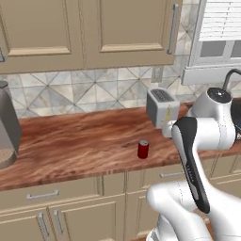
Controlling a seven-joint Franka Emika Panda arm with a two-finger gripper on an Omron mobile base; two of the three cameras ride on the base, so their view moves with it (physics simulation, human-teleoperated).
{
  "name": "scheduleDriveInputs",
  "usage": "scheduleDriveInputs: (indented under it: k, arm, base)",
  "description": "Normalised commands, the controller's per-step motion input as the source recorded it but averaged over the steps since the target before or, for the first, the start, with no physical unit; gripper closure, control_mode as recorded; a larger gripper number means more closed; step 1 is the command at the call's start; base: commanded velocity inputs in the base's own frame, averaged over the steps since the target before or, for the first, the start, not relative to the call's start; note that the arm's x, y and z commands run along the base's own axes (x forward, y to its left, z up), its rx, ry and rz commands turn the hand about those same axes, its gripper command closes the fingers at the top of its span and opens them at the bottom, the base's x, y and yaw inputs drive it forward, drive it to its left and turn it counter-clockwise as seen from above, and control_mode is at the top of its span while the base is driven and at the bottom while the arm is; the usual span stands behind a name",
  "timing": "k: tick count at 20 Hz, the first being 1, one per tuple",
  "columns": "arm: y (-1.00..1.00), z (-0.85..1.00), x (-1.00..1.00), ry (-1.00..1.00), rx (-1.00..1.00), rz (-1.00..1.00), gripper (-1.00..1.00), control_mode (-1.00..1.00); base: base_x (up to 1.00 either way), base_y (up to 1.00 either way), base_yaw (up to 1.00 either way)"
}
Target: Four empty soda cans are scattered around the kitchen. Gather all the cans and cluster them next to the stove for recycling.
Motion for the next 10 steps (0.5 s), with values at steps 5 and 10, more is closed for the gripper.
scheduleDriveInputs:
  k: [5,10]
  arm:
    - [0.00,0.00,0.00,0.00,0.00,0.00,-1.00,1.00]
    - [0.00,0.00,0.00,0.00,0.00,0.00,-1.00,1.00]
  base:
    - [0.30,0.02,0.00]
    - [0.07,0.14,0.00]
